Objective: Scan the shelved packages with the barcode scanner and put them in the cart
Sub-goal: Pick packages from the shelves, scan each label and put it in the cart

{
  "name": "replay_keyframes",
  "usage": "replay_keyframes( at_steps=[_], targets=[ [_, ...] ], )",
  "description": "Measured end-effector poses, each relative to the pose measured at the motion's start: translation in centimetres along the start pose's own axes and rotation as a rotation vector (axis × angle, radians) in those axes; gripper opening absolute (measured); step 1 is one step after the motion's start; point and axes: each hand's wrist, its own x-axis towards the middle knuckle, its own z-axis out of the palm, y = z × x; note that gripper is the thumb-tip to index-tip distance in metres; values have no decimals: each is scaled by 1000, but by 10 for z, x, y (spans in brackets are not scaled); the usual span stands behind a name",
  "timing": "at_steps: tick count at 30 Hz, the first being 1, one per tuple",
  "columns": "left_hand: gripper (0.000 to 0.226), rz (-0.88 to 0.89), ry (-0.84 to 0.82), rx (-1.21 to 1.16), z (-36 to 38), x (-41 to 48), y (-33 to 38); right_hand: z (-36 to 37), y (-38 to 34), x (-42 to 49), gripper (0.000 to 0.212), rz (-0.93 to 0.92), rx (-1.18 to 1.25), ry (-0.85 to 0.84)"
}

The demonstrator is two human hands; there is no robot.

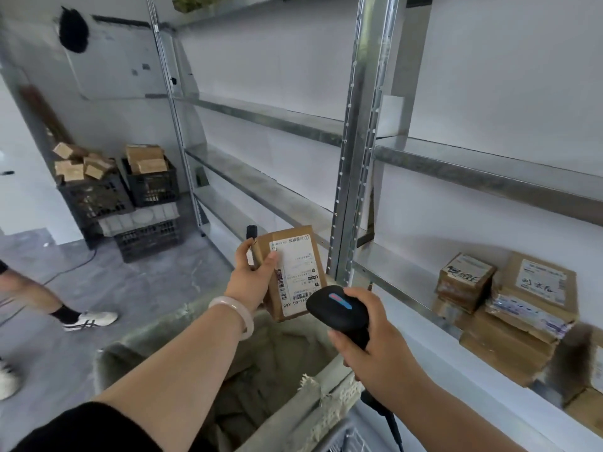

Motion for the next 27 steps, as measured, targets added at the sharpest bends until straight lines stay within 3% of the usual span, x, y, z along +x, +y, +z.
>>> replay_keyframes(
  at_steps=[15, 27],
  targets=[
    [58, -104, 95, 52, -39, 25, -42, 55, 4, 20, 43, 63, 12, -107],
    [59, -287, 192, 81, -95, 44, -91, 107, 23, 39, 52, 84, 36, -249]
  ],
)
